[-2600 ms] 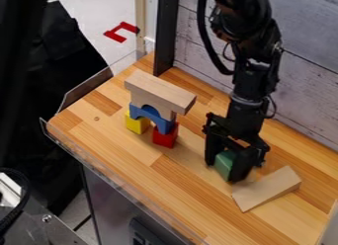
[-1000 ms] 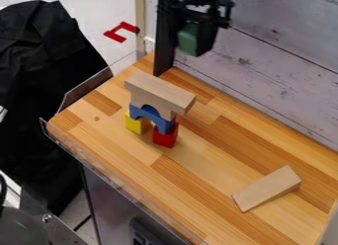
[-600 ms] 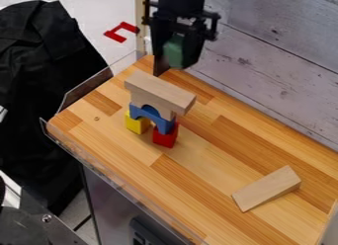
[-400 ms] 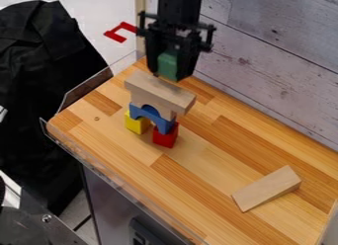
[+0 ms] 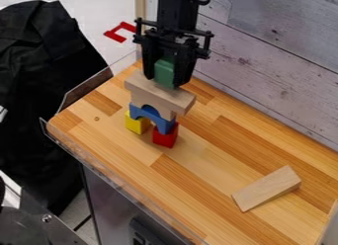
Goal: Put the green block on top of the rectangular block
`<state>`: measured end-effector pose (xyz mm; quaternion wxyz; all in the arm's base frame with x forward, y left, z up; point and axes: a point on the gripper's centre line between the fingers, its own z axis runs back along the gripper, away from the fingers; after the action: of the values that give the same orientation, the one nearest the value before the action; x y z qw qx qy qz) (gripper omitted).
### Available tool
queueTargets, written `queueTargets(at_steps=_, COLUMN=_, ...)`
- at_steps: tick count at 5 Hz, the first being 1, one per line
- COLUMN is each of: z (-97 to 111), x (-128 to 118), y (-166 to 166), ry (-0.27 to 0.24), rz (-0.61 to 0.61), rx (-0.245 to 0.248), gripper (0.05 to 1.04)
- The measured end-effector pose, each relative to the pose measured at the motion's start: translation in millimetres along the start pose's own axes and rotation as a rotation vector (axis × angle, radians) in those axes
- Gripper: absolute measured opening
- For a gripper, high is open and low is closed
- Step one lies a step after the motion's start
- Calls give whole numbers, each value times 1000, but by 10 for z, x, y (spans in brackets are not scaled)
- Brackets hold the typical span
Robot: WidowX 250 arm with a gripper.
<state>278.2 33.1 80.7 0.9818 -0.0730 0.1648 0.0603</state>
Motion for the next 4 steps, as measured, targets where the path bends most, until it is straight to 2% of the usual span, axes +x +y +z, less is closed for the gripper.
queueTargets(at_steps=3, z=-25, x=-42, y=102, ry=17, rz=40, rx=-14, gripper=610)
queueTargets(at_steps=4, z=-25, x=-42, y=102, ry=17, rz=42, rx=-14, gripper=655)
